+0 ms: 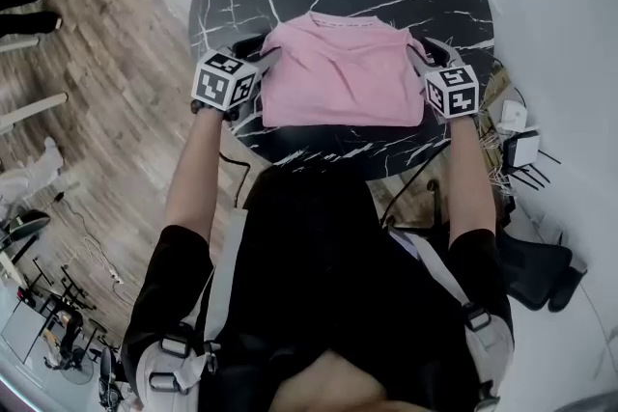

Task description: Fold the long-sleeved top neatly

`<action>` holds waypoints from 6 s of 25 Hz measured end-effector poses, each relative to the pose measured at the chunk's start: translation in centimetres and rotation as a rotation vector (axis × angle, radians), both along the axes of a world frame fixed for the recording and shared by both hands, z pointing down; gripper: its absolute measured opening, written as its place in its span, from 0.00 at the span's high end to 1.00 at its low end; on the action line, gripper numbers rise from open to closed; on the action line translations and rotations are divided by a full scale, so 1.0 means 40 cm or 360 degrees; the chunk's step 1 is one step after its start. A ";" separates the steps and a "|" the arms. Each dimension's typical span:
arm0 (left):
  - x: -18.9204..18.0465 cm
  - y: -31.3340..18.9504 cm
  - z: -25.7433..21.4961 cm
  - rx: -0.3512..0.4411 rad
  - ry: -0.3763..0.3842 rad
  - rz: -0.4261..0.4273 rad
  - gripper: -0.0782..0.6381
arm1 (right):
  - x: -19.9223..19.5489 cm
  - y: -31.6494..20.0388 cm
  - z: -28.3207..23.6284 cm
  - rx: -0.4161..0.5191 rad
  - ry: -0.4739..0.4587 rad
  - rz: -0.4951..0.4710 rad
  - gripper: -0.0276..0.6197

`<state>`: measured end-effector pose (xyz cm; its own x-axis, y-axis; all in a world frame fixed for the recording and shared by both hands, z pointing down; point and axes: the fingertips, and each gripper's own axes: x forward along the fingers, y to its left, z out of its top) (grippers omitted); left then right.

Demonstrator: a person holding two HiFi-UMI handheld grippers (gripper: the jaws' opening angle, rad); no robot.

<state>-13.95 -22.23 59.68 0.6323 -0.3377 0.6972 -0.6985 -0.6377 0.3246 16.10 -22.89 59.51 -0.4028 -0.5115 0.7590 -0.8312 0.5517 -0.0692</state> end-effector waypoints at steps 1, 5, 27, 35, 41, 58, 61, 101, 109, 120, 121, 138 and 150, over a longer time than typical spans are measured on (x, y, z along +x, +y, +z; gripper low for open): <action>0.003 -0.007 0.008 -0.0006 -0.0008 -0.0003 0.64 | -0.004 -0.006 0.005 -0.0014 -0.0007 -0.0015 0.73; 0.018 -0.031 0.039 -0.0074 0.0000 -0.0033 0.64 | -0.026 -0.022 0.033 -0.0078 -0.0034 -0.0099 0.71; -0.016 -0.042 0.064 -0.0143 0.0069 -0.0437 0.80 | 0.032 -0.073 0.044 -0.0078 -0.0316 0.0158 0.93; -0.047 -0.027 0.026 -0.0013 0.0021 -0.0446 0.81 | 0.040 -0.088 0.004 0.0091 -0.0183 0.0272 0.93; -0.055 -0.011 -0.032 0.0093 0.0062 -0.0427 0.78 | 0.023 -0.068 -0.068 0.0219 -0.0230 0.0340 0.80; -0.091 0.168 -0.180 0.0229 0.0270 -0.0357 0.78 | -0.028 0.188 -0.274 0.0454 -0.0295 0.0449 0.81; -0.105 0.198 -0.201 0.0240 0.0279 -0.0376 0.78 | -0.038 0.221 -0.285 0.0462 -0.0317 0.0451 0.81; -0.070 0.470 0.082 -0.0345 0.0308 -0.0654 0.64 | -0.803 0.029 0.083 -0.0396 -0.0055 -0.0114 0.49; -0.014 0.450 0.114 -0.0510 0.0458 -0.0691 0.63 | -0.789 0.024 0.126 -0.0467 -0.0001 -0.0078 0.49; 0.003 0.436 0.120 -0.0480 0.0421 -0.0667 0.79 | -0.782 0.025 0.140 -0.0241 0.0277 -0.0207 0.62; 0.004 0.436 0.119 -0.0475 0.0429 -0.0678 0.80 | -0.778 0.021 0.138 -0.0237 0.0282 -0.0212 0.66; 0.105 0.399 -0.081 -0.0339 0.0578 -0.0670 0.82 | -0.690 0.012 -0.024 -0.0207 -0.0246 -0.0345 0.84; 0.386 0.391 -0.201 -0.0289 0.0606 -0.0391 0.82 | -0.414 -0.002 -0.152 -0.0230 -0.0700 -0.0236 0.85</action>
